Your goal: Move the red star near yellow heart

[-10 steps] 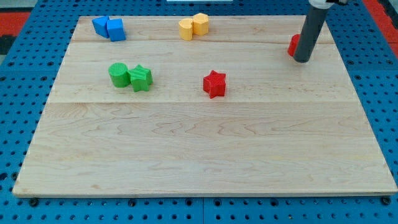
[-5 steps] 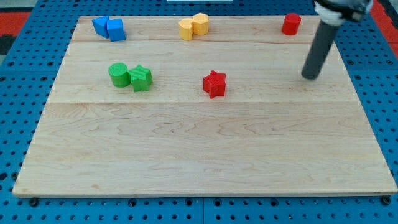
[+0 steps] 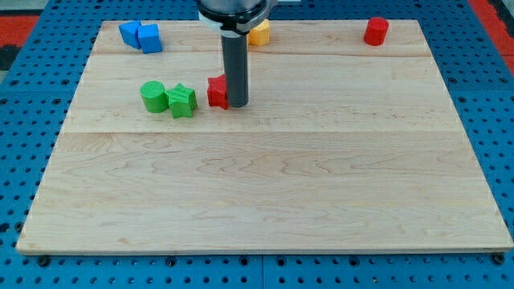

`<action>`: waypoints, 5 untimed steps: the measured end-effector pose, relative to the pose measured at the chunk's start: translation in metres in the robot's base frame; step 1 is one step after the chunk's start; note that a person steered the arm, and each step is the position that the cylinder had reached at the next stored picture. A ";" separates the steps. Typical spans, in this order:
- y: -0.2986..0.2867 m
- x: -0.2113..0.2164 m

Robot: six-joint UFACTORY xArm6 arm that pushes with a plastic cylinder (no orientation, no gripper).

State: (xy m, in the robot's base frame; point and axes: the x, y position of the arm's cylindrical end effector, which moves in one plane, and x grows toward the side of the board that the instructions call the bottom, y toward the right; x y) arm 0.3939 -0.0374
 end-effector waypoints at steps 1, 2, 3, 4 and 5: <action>-0.015 0.037; -0.060 0.032; -0.060 -0.011; -0.006 -0.049; 0.057 -0.070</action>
